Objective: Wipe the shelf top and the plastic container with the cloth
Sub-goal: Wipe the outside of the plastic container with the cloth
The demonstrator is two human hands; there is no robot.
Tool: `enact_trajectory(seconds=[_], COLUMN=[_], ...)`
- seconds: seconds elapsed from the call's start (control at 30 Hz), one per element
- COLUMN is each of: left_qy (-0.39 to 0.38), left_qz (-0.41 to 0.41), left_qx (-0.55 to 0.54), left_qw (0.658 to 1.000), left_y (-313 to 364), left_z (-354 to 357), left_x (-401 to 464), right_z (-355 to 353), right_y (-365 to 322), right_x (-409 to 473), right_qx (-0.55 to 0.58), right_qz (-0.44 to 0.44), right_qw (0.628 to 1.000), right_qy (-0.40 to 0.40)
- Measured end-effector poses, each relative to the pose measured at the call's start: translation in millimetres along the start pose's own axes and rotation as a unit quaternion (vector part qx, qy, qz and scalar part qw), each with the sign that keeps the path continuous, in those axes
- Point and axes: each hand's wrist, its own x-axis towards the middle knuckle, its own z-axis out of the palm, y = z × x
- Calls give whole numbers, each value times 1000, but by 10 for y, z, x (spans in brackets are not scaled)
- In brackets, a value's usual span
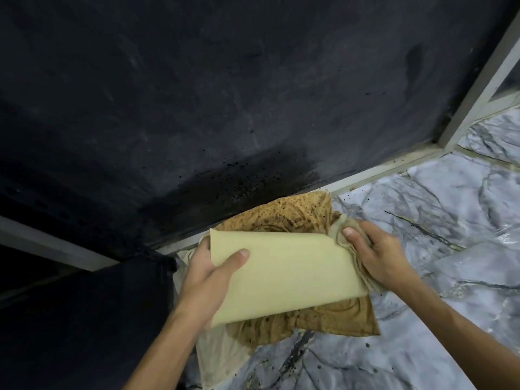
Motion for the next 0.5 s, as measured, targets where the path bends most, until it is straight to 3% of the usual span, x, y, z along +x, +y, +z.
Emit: enact_trajectory(seconds=[0.1, 0.2, 0.33, 0.5], left_qy=[-30, -26, -17, -1], left_qz=[82, 109, 77, 34], left_qx=[17, 22, 39, 56], left_qw=[996, 993, 996, 998], left_y=[-78, -189, -410, -716], left_z=[-104, -134, -104, -193], left_x=[-196, -305, -394, -557], right_z=[-201, -394, -569, -630], right_y=[16, -93, -291, -485], right_x=[-75, -131, -217, -254], right_qx=[71, 130, 204, 208], right_qz=[61, 77, 110, 67], right_qw=[993, 981, 961, 966], right_qy=[71, 126, 153, 140])
